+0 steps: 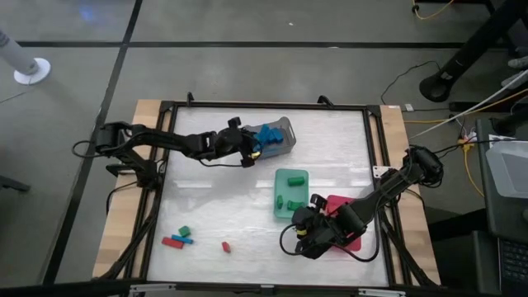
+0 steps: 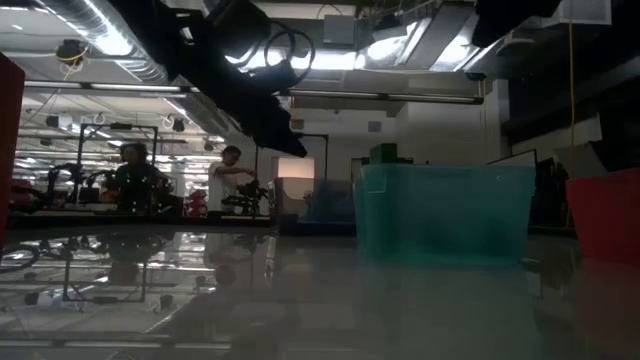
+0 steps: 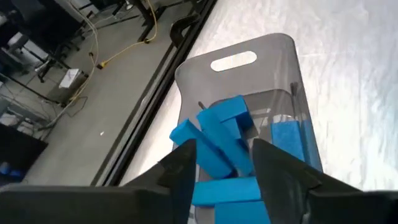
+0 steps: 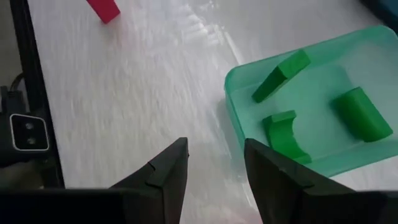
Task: Sort blocks
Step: Put the green block into the green bin
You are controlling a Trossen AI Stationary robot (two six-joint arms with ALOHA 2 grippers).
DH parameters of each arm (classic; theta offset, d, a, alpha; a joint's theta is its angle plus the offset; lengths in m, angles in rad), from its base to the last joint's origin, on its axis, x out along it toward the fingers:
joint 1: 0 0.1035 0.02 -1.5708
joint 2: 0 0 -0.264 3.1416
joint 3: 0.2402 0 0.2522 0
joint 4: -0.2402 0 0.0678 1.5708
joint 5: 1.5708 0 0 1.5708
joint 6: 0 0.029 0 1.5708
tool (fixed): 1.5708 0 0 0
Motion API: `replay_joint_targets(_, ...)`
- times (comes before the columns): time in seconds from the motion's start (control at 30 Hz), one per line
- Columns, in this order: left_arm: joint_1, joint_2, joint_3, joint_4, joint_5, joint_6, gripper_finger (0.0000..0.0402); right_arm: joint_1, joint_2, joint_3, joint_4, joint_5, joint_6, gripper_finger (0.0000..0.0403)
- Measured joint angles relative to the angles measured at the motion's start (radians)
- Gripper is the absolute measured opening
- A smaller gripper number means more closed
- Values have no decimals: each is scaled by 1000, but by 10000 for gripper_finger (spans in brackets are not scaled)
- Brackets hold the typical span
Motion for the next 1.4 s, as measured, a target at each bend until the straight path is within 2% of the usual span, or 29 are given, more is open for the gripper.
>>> replay_joint_targets(0.2, -46, -65, 6, -68, -3, -68, 174, 0, 8, 0, 0, 4, -3, 160)
replay_joint_targets(0.4, -153, -234, 82, -398, 9, -248, 177, 0, 22, 0, -3, 8, -5, 160)
replay_joint_targets(0.5, -219, -330, 108, -589, 114, -392, 177, 0, 36, 0, 0, 16, -5, 160)
replay_joint_targets(0.67, -347, -457, 108, -922, 445, -665, 177, 0, 76, 0, 2, 18, -5, 160)
replay_joint_targets(0.77, -464, -492, 93, -1087, 526, -803, 177, 0, 109, 0, 1, 5, -5, 160)
replay_joint_targets(0.87, -592, -500, 50, -1123, 529, -898, 177, 0, 137, 0, 2, -8, -5, 160)
replay_joint_targets(1.13, -829, -490, -62, -998, 507, -957, 177, 0, 180, 0, 29, -85, -5, 160)
replay_joint_targets(1.27, -891, -459, -89, -1027, 452, -1120, 177, 0, 182, 0, 62, -95, -5, 160)
replay_joint_targets(1.4, -923, -414, -107, -1036, 443, -1331, 177, 0, 182, 0, 94, -95, -5, 160)
